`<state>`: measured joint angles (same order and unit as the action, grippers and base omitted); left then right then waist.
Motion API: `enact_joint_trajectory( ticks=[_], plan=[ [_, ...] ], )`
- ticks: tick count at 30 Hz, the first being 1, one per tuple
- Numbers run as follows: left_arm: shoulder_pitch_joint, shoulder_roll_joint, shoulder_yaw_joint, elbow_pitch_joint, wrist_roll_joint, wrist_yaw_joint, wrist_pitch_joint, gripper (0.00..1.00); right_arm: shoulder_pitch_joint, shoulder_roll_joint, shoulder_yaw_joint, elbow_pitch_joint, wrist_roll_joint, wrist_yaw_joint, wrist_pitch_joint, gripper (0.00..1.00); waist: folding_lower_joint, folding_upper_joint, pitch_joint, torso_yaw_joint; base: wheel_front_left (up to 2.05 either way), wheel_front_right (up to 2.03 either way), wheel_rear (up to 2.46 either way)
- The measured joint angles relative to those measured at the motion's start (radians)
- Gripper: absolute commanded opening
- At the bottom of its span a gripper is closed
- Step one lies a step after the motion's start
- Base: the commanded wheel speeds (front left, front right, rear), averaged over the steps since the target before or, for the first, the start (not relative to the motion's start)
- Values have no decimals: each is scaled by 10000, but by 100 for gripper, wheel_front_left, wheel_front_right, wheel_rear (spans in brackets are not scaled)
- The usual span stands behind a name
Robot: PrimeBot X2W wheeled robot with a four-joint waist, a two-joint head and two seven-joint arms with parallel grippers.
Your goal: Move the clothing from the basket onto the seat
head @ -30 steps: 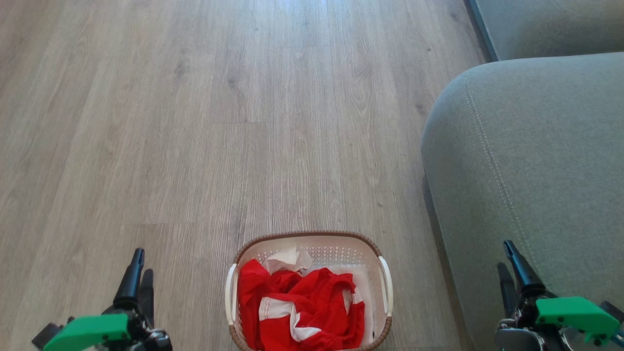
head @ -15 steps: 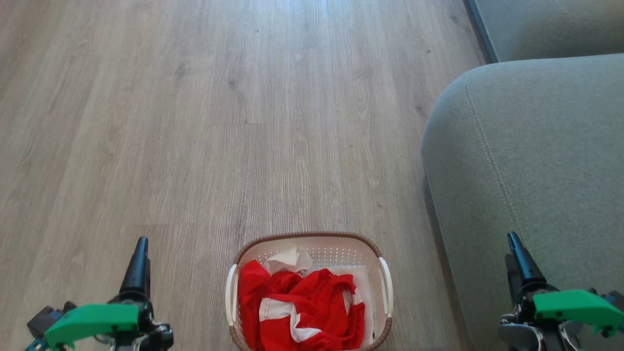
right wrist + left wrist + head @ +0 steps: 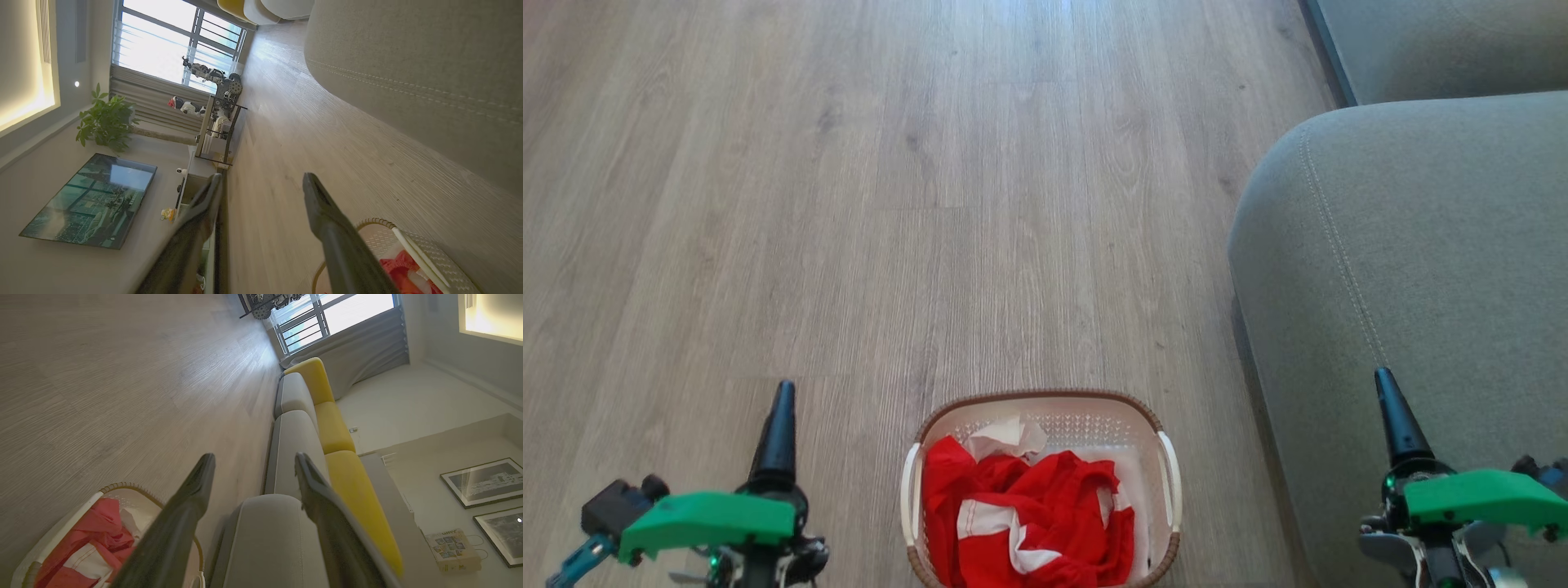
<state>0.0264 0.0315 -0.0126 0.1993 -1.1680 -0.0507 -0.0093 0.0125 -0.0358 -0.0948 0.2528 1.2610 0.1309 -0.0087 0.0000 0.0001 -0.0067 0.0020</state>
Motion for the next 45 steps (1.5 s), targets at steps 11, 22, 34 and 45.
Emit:
enact_joint_trajectory(
  ticks=[11, 22, 34, 45],
  plan=[
    [28, 2, -211, -328, 1707, 263, -291, 100, 3, 0, 165, -362, -1476, 0, -278, 100, 0, 0, -5, 11, 0, 0, 0],
    [292, 25, -493, -650, 3419, 558, -570, 100, 11, 0, 382, -560, -2955, 0, -593, 100, 0, 0, -21, 17, 0, 0, 0],
    [423, 186, -846, -965, 5001, 961, -951, 100, 18, -2, 604, -662, -4458, 0, -899, 100, 0, 0, -35, 25, 0, 0, 0],
    [447, 255, -1154, -1014, 6284, 1193, -1250, 100, 18, -2, 719, -755, -5705, 0, -1220, 100, 0, 0, -52, 49, 0, 0, 0]
  ],
)
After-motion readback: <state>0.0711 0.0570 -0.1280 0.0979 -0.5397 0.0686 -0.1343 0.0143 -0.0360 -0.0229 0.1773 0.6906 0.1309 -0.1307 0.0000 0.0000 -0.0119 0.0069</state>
